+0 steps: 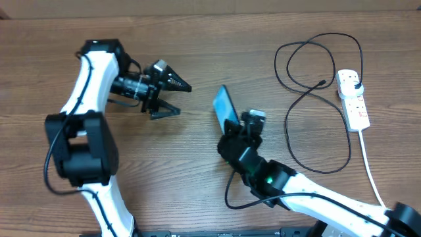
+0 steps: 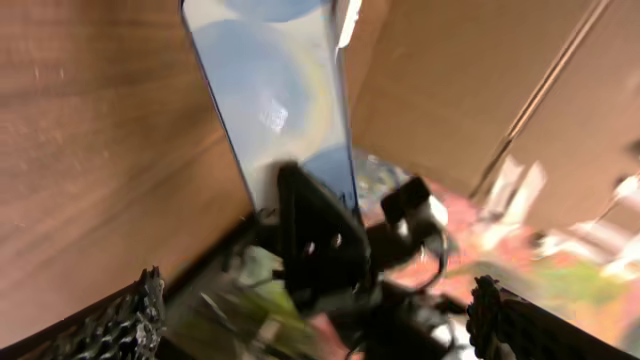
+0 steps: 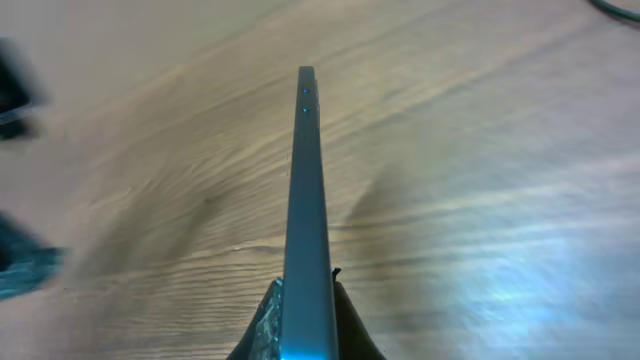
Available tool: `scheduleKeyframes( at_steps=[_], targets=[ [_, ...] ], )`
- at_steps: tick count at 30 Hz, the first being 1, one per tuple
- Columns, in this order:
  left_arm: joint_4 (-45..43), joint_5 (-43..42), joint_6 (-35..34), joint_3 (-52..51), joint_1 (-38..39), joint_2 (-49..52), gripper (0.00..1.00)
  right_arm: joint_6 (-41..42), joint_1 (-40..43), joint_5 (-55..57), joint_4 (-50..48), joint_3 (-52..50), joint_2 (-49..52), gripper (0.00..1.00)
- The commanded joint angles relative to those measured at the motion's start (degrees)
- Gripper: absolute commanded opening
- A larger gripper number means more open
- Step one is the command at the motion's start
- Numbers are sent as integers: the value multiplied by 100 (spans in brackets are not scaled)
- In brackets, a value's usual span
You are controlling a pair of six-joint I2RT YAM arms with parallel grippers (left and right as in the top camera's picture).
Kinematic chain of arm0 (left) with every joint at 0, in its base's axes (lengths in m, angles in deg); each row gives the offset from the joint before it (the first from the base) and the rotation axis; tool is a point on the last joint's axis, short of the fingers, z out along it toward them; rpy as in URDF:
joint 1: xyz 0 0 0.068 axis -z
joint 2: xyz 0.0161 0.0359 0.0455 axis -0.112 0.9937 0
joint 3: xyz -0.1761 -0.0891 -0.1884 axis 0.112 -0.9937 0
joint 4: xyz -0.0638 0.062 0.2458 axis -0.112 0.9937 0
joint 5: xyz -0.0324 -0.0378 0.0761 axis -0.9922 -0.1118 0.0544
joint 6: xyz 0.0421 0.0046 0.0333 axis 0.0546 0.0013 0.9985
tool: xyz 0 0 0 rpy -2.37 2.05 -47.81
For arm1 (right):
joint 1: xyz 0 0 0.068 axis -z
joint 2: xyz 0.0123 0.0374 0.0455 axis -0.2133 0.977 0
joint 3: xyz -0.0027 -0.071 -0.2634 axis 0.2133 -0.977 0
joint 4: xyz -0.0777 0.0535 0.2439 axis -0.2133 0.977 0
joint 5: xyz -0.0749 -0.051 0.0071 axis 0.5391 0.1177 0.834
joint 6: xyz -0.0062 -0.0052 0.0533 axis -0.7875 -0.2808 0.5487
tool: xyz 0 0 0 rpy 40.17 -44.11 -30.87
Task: Plug charger to phone and switch on socket
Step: 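Open the left gripper and pull it back from the phone, then move the open left gripper toward the phone's upper end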
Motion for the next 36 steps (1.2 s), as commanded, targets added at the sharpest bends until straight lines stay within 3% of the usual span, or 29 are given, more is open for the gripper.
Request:
scheduleKeyframes(
  at_steps=[1, 10, 17, 22, 26, 32, 36],
  targets=[
    [46, 118, 940, 208, -260, -977, 100, 1410, 138, -208, 369, 149, -444, 4],
    [44, 1058, 1051, 203, -1134, -3106, 100, 2568, 164, -1537, 201, 149, -614, 4],
    [37, 1561, 1058, -138, -1248, -4680, 100, 2575, 164, -2155, 13, 146, -614, 4],
    [-369, 1491, 944, -1231, -1250, -5362, 100, 2562, 164, -2214, 63, 146, -614, 4],
    [-1012, 743, 726, -2446, -1248, -5442, 99, 2549, 164, -2227, 199, 146, -614, 4],
    [-2022, -1626, 723, -4249, -1233, -4988, 99, 2551, 164, -2223, 251, 146, -614, 4],
    [-2092, -2057, 726, -5112, -1233, -4288, 100, 2557, 164, -2227, 247, 146, -614, 4]
  ],
)
